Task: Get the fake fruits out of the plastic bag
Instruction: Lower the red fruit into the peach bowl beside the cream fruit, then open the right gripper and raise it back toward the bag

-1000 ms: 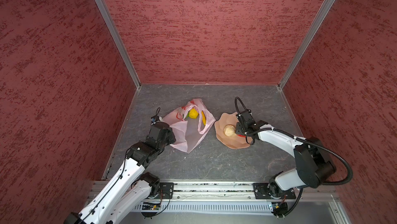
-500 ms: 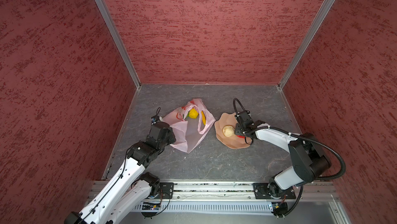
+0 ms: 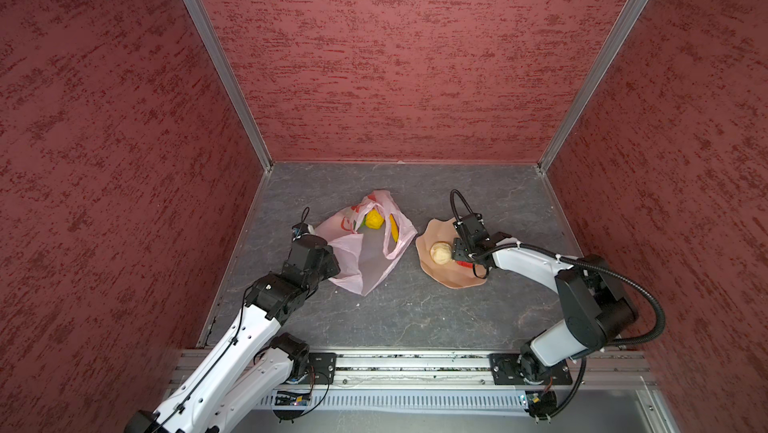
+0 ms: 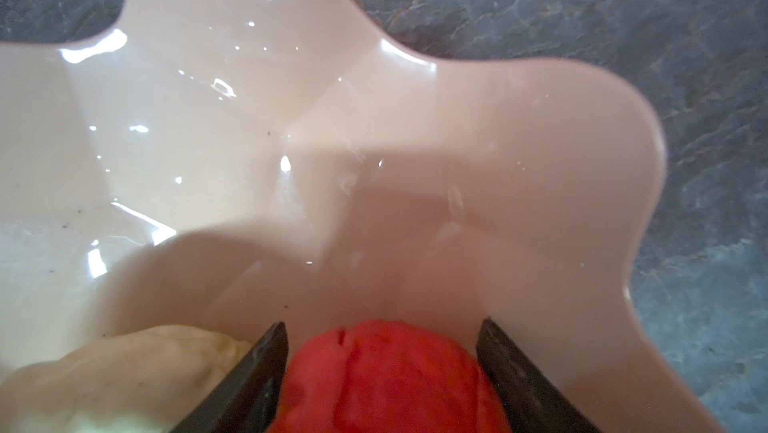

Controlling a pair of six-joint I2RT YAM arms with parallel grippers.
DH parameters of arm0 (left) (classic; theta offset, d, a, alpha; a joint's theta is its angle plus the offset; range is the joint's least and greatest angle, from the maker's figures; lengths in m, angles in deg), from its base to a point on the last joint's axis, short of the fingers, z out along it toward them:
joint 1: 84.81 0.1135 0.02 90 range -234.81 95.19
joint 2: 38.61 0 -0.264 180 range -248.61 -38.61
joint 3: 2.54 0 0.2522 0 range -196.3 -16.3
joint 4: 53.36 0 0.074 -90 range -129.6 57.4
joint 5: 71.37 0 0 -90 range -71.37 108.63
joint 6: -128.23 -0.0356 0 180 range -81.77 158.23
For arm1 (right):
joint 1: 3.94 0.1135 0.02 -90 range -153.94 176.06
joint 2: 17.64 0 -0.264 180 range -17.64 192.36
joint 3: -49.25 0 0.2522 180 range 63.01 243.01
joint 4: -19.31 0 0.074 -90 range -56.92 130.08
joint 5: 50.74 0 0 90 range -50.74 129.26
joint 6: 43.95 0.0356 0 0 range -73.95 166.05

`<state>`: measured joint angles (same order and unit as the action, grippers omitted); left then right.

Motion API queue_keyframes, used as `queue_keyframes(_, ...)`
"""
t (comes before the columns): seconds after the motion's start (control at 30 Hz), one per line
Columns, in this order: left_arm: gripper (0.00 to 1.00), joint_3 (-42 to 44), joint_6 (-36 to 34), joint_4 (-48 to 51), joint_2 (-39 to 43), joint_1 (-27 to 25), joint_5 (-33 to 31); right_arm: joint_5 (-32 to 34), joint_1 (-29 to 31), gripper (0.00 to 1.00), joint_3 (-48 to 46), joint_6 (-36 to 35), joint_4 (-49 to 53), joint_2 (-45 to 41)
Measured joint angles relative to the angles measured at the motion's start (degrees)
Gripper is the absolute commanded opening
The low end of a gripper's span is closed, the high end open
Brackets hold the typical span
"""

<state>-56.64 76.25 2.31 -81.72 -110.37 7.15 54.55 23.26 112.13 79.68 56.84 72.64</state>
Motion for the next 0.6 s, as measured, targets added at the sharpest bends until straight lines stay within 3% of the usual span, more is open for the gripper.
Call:
queue_keyframes(0.33,0.09,0.22,0.02,0.02,1.05,0.11,0.07,0.68,-0.04,0.77,1.55,-0.26,1.25,-0.76)
queue_keyframes(0.6,0.09,0.22,-0.17,0.07,1.57,0.35,0.15,1.27,0.0,0.74,4.94,-1.81,5.2,-8.98)
